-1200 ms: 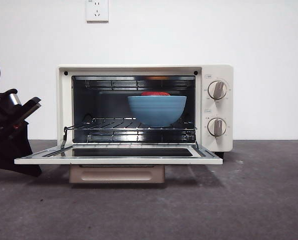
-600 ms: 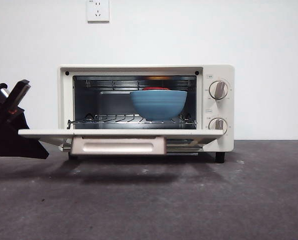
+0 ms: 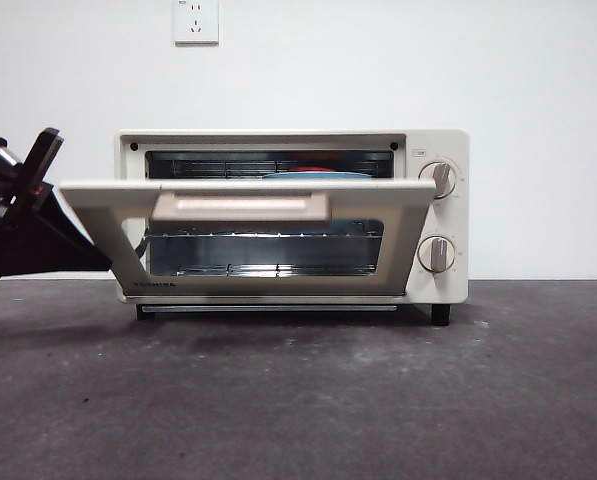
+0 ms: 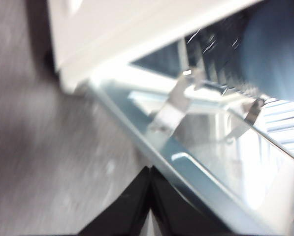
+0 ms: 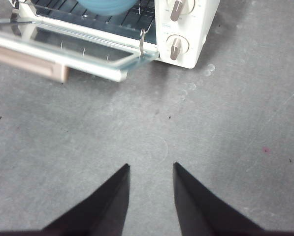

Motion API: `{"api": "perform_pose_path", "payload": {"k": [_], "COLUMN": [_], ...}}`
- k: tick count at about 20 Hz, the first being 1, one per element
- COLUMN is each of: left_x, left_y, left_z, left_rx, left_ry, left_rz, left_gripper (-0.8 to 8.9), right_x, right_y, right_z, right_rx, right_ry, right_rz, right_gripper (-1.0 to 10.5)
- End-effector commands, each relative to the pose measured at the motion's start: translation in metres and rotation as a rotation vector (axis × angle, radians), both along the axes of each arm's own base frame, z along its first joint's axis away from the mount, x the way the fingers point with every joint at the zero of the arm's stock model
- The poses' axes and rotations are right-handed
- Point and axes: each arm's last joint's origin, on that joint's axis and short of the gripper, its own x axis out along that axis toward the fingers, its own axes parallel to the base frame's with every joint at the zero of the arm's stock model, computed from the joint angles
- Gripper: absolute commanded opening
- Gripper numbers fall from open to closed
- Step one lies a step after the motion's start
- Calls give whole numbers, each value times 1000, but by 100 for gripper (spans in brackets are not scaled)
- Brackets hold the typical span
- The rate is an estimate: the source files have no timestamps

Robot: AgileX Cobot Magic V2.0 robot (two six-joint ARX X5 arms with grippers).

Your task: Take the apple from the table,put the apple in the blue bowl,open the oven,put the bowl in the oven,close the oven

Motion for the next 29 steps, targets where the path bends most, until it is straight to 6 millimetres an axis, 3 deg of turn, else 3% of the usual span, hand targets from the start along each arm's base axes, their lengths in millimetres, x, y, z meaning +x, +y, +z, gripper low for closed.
{"api": "perform_pose_path", "payload": {"k": [1,8,16,21,29], "left_x": [8,12,1,-22,-81], "left_y": [-2,-1,-3,-12,-32], "left_z": [14,25,50,76,120], "left_rx": [-49,-98,-86,3,229], "left_ry": [-78,-130,-184,-249,-354], "left_rz": [3,31,20,-13,12], "left_gripper": [6,6,6,7,7], "right_x": [1,1,1,3,10], "right_y": [2,2,1,3,12], "right_z": [2,2,3,5,14], "right_rx": [14,15,6,30,102], "right_ry": [-4,-4,-14,-42,-169], "right_rz": [-3,-4,-19,-15,59], "right_gripper": [141,141,141,141,141]}}
